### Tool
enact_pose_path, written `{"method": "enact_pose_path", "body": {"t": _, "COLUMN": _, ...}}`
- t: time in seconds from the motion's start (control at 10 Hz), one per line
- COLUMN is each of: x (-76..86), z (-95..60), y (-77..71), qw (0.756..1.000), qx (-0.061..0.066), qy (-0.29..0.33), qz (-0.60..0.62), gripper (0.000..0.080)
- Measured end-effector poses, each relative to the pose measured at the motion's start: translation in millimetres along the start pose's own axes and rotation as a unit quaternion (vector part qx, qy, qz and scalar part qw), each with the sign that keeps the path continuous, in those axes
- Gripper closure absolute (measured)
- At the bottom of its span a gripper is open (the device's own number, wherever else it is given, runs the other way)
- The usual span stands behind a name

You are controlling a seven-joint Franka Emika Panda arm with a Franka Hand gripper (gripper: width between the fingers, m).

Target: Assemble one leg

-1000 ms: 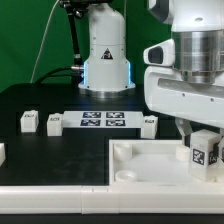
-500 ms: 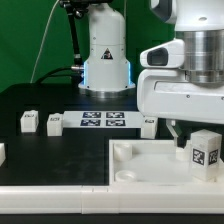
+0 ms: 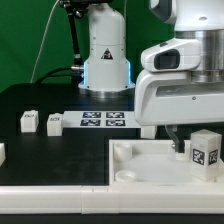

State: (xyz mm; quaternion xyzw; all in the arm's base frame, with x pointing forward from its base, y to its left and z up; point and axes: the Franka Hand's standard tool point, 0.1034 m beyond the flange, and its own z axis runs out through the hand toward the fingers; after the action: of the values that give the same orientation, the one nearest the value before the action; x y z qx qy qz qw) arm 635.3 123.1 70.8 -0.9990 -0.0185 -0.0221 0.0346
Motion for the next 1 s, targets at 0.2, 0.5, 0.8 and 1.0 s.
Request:
{"method": "enact_pose_path", "body": {"t": 0.2, "x": -0.3, "z": 0.1, "y": -1.7, "qw": 0.997, "qx": -0.002, "qy": 0.0, "qz": -0.074, "gripper": 0.015}}
{"method": "enact_pose_path", "body": {"t": 0.5, "x": 1.7, "z": -0.6, "y": 1.7, "qw": 0.978, "qx": -0.015, "qy": 0.002, "qz": -0.21, "gripper": 0.015}}
{"method": "enact_pose_path", "body": {"t": 0.8, "x": 1.6, "z": -0.2, "y": 2.1, "qw": 0.978, "qx": -0.015, "qy": 0.002, "qz": -0.209, "gripper": 0.0282}}
{"method": "enact_pose_path", "body": {"t": 1.0, "x": 1.5, "z": -0.1, "y": 2.1, "qw": 0.982, "qx": -0.015, "qy": 0.003, "qz": -0.189, "gripper": 0.051}}
